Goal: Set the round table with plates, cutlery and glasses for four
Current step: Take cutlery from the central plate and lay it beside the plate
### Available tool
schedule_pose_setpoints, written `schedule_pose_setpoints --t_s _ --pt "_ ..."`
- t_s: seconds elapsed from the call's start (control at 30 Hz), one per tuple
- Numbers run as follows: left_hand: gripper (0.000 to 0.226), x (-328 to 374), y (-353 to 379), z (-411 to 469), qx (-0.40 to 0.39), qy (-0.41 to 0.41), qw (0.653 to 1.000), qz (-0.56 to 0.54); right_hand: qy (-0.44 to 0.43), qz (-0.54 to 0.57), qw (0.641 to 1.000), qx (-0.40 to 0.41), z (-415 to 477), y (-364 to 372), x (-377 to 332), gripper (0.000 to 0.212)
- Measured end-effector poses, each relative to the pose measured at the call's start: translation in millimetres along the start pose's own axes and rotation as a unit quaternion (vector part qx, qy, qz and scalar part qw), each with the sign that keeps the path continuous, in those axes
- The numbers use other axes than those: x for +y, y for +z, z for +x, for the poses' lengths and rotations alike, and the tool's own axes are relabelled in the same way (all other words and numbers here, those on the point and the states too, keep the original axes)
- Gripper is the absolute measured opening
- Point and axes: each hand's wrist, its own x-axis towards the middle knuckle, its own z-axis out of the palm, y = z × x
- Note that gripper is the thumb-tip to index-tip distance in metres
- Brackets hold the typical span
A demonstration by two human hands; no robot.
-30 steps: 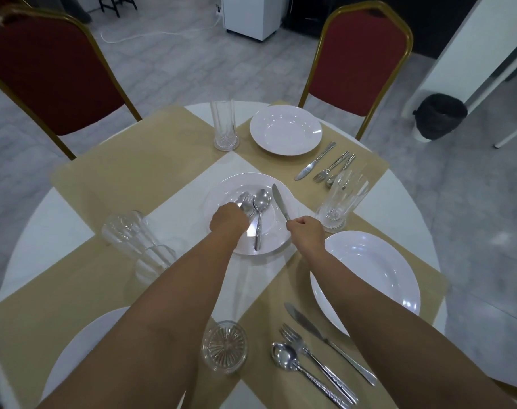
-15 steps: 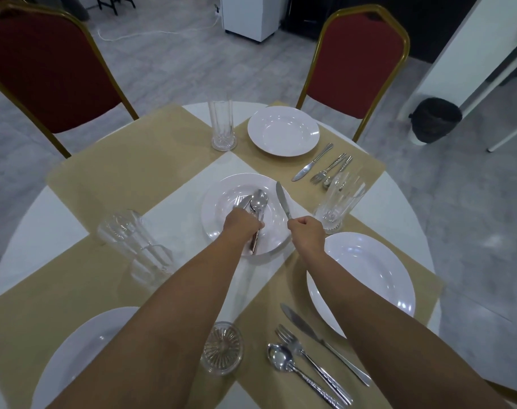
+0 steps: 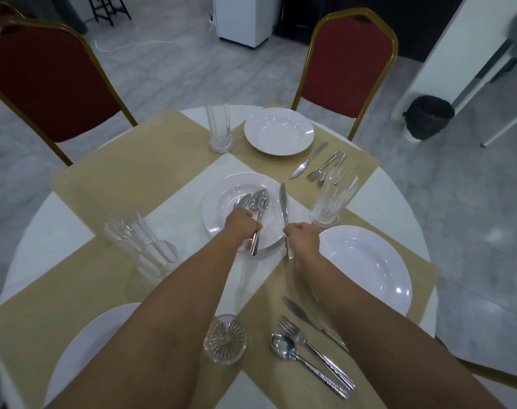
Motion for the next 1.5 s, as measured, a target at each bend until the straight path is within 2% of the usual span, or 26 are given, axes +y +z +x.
schedule_pose_setpoints --t_s 0.03,0.1,0.13,0.3,0.43,0.67,0.73,0.8,0.9,1.0,1.17,1.5 --pt "0.041 0.3 -1.5 -3.2 -0.002 -0.006 1.0 -0.023 0.004 -0.003 1.0 -0.004 -2.7 0.8 -0.6 0.013" --pt "0.022 1.3 -4.8 -12.4 -0.016 -0.022 0.994 -0.104 0.019 -0.013 1.0 -0.013 -9.4 2.6 -1.4 0.026" --pt "0.019 1.0 -7.3 -16.8 -0.027 -0.028 0.989 -0.143 0.028 -0.011 0.999 -0.015 -13.1 3.8 -1.4 0.029" --pt "0.021 -7.5 -18.6 -46.6 -0.109 -0.072 0.957 -0.26 0.072 0.061 0.995 -0.033 -39.0 11.3 5.4 0.022" --pt "0.018 -24.9 -30.8 -71.2 -0.173 -0.085 0.949 -0.248 0.084 0.121 0.989 -0.027 -66.9 14.1 17.1 0.015" --pt "0.018 -65.5 -55.7 -121.2 -0.227 -0.034 0.956 -0.184 0.084 0.148 0.985 -0.019 -123.3 21.7 45.7 0.017" --pt "0.017 -78.1 -64.0 -142.1 -0.226 -0.022 0.957 -0.178 0.083 0.149 0.985 0.001 -144.7 23.7 56.6 0.015" --pt "0.015 -93.9 -72.4 -162.2 -0.229 -0.011 0.959 -0.169 0.085 0.172 0.981 0.021 -170.1 26.6 67.5 0.003" --pt "0.013 -118.8 -87.1 -192.0 -0.235 -0.004 0.957 -0.172 0.085 0.217 0.972 0.034 -212.5 32.8 81.1 0.02" --pt "0.009 -144.7 -101.1 -213.8 -0.228 0.008 0.961 -0.157 0.087 0.22 0.971 0.029 -253.1 38.2 99.0 0.014" --pt "0.008 -178.9 -116.9 -233.9 -0.194 0.01 0.971 -0.142 0.066 0.199 0.978 0.007 -299.8 47.7 127.8 0.022" --pt "0.013 -224.9 -151.9 -264.4 -0.139 0.01 0.979 -0.149 0.127 0.188 0.974 -0.005 -350.8 60.3 145.4 0.015"
